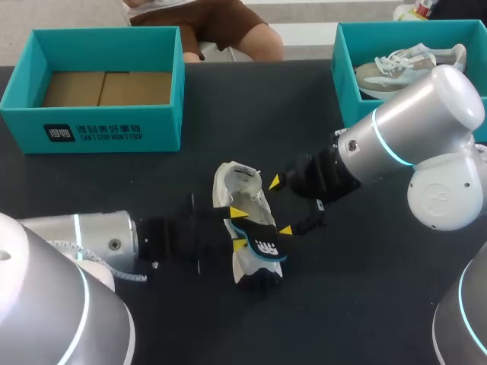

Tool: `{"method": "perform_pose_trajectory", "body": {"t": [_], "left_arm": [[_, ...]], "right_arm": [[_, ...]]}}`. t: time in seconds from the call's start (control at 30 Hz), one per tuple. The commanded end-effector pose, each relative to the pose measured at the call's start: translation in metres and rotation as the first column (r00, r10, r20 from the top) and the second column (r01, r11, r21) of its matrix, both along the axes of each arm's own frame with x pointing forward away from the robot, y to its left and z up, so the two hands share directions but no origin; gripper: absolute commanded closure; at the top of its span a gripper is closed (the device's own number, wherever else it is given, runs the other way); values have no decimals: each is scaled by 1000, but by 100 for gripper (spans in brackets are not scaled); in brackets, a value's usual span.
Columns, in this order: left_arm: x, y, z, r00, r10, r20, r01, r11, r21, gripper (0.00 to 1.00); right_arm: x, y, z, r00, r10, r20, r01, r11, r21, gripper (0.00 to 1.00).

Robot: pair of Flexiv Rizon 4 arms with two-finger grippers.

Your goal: Take the shoe out of the shoebox, open the shoe tongue, remove and reinsert the insole, then place the shoe into the shoebox

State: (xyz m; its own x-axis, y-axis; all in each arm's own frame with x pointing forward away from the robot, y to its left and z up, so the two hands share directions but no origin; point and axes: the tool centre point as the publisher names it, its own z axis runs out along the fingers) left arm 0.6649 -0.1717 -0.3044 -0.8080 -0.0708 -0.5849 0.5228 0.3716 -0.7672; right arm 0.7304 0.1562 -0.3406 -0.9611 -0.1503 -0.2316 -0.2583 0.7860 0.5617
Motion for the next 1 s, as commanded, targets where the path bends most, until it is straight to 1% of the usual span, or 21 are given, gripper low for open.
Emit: {"method": "perform_pose_trajectory", "body": {"t": [0.03, 0.07, 0.1, 0.13, 0.17, 0.2, 0.23, 0.53, 1.0], "left_arm": [[5, -9, -3, 1000, -1, -31, 3, 997, 78, 57], [6, -10, -5, 999, -4, -41, 8, 995, 95, 58], [6, -10, -6, 999, -7, -48, 11, 995, 96, 61], [7, -11, -8, 999, -5, -46, 9, 995, 97, 61], [7, -12, -9, 999, -8, -50, 13, 995, 104, 70], [7, -12, -11, 998, -8, -55, 14, 995, 102, 94], [7, -12, -13, 998, -9, -54, 15, 994, 104, 100], [9, -10, -29, 998, -6, -61, 12, 995, 102, 100], [30, -3, -51, 997, 57, -48, -49, 988, 150, 100]], "right_arm": [[-1, 0, -1, 1000, 0, 1, 0, 1000, 1, 0], [-1, 0, -1, 1000, 0, 1, 0, 1000, 1, 0], [-1, 0, -1, 1000, 0, 1, 0, 1000, 1, 0], [-1, 0, -1, 1000, 0, 1, 0, 1000, 1, 0], [-1, 0, -1, 1000, 0, 1, 0, 1000, 1, 0], [-1, 0, -1, 1000, 0, 1, 0, 1000, 1, 0], [-1, 0, -1, 1000, 0, 1, 0, 1000, 1, 0], [-1, 0, -1, 1000, 0, 1, 0, 1000, 1, 0], [-1, 0, -1, 1000, 0, 1, 0, 1000, 1, 0]]}}
